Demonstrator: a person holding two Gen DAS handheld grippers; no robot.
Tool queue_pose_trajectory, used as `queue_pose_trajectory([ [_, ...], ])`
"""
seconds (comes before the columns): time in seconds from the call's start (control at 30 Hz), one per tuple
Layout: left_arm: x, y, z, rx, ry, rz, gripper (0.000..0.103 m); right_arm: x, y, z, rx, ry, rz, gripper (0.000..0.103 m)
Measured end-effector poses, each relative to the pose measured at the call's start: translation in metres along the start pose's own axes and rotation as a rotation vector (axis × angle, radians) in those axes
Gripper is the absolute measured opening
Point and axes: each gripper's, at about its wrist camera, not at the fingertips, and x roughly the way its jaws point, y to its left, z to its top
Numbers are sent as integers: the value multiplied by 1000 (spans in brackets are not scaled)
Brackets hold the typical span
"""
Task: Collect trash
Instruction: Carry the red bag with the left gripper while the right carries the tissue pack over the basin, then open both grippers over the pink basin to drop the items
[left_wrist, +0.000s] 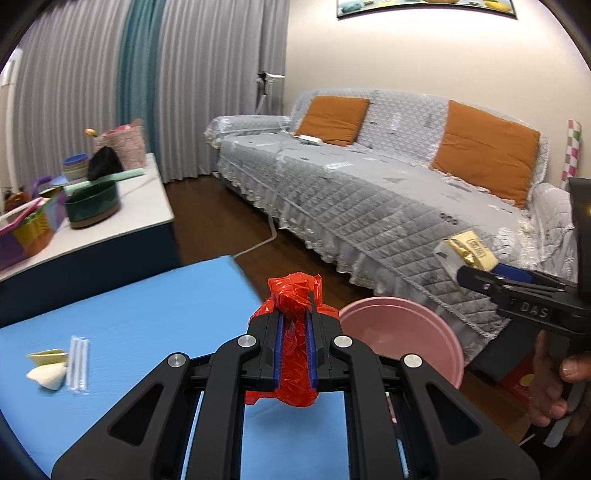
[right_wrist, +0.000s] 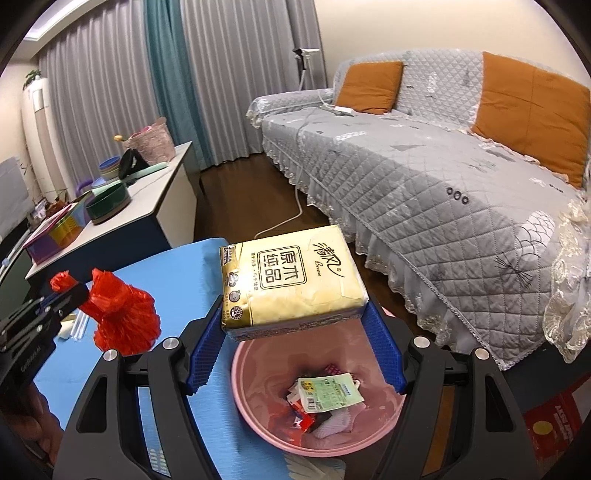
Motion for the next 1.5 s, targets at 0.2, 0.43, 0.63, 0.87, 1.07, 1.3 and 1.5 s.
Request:
queue_pose_trajectory([
  [0.2,22,-26,0,9,29,-91,10,7,-17,0,30,24,-16,71],
  [0.43,46,-51,-6,11,81,-145,11,19,-28,-1,32,55,-26,71],
  [0.63,61,-61,-10,21,144,-182,29,31,-33,-3,39,97,-31,74],
  [0.87,54,-49,-9,17,132,-162,29,31,-36,-1,59,96,-25,78],
  [1.07,37,-30,-5,12,103,-120,29,28,-24,2,50,81,-13,77],
  [1.3,6,19,-3,-7,70,-44,29,22,8,4,20,49,18,73],
  [1.5,-29,71,-7,-31,53,50,29,20,48,4,-3,27,70,53],
])
